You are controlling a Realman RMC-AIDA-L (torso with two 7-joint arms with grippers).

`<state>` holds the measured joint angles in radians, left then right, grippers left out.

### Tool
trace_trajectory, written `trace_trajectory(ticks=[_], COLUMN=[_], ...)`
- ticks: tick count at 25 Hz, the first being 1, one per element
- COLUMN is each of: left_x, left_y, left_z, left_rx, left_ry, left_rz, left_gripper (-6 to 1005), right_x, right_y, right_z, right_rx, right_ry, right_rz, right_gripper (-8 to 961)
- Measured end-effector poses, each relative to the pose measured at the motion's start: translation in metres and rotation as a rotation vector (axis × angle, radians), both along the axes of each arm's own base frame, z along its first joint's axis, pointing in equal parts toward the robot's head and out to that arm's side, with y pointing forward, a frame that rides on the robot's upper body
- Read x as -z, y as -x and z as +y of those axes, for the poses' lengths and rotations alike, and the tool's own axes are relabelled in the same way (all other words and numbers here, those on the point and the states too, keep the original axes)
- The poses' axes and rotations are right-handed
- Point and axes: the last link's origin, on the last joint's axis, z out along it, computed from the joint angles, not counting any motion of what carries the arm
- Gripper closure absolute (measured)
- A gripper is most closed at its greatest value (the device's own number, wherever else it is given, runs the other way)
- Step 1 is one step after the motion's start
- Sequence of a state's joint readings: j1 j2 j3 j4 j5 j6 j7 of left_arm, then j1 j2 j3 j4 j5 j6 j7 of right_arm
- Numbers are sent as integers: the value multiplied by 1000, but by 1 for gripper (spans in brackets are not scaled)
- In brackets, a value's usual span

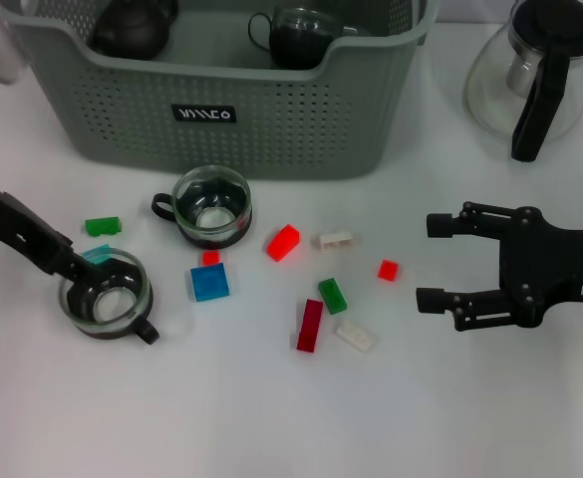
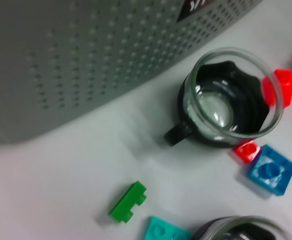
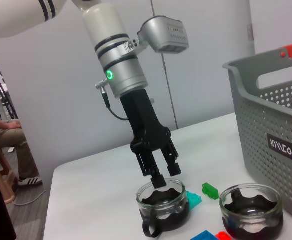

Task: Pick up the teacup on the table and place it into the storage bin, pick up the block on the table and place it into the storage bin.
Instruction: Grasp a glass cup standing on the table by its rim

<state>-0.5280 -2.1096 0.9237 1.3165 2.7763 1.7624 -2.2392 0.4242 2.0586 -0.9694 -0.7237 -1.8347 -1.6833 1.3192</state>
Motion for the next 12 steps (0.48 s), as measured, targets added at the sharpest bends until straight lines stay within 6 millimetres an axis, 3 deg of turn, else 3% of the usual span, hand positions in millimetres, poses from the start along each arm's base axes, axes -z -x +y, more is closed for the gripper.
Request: trace_trajectory(ticks=[12], left_x=[21], left_y=[1], left_z=[5], left_rx=[2], left_ry=[14], left_rz=[91], left_gripper=[317], right_x=[1], right_y=[-2], right_z=[1], right_rx=[17], right_ry=[8], right_rz=[10], right_gripper=[-3])
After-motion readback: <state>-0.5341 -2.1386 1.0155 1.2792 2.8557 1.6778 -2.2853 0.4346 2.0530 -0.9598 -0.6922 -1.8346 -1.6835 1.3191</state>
